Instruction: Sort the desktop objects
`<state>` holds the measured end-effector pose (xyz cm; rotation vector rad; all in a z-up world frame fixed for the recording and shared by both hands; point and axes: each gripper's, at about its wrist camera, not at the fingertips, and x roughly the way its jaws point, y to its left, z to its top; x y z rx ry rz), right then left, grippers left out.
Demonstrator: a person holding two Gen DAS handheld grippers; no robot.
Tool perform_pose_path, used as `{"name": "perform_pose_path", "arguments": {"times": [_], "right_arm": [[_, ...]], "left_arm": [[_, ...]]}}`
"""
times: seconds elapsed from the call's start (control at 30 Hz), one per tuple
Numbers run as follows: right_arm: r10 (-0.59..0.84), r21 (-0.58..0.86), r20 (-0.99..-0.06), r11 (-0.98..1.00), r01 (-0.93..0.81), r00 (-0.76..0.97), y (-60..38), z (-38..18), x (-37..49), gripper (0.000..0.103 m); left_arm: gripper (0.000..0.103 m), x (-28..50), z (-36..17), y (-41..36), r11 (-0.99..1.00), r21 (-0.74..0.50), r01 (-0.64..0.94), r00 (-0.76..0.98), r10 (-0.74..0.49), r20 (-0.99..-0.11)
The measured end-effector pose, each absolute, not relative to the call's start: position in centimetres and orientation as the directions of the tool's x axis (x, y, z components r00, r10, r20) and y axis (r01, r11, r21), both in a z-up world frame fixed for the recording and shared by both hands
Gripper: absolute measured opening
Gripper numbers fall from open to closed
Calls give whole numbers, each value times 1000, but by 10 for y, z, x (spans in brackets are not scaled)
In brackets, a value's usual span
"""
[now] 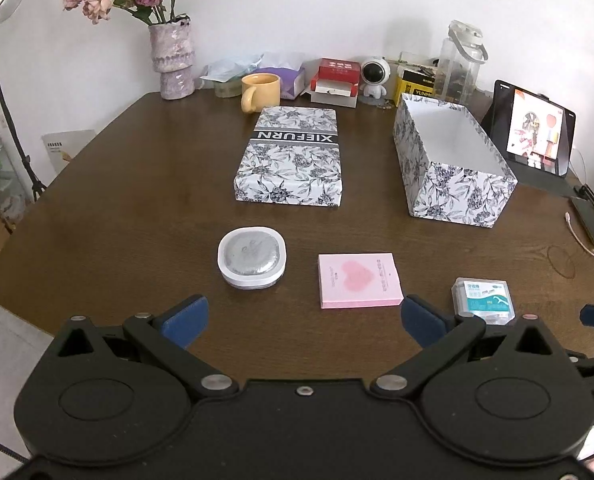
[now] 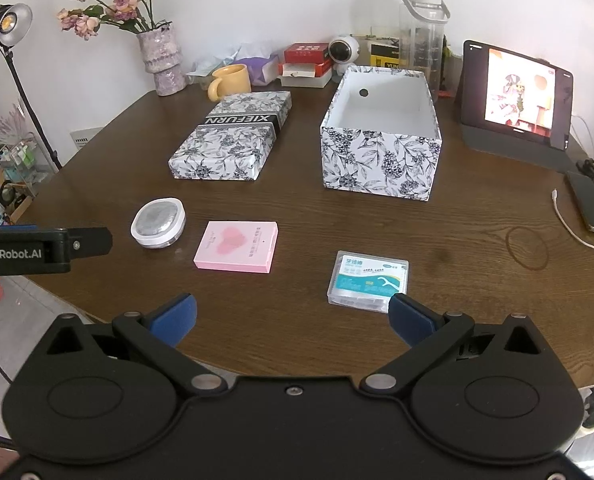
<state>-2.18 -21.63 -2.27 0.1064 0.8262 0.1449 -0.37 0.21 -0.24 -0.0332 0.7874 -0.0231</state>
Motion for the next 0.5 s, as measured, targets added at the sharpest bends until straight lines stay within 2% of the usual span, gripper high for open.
{"name": "perform_pose_path", "arguments": {"times": [0.23, 0.5], "right_arm": [[158, 136, -725, 987, -85, 670, -214, -20, -21, 103], [168, 151, -728, 985, -83, 665, -218, -23, -21, 103]], "left_arm": [[103, 2, -4, 1, 999, -31, 9, 668, -30, -744], [103, 5, -9, 1, 999, -33, 14, 666, -34, -745]]}}
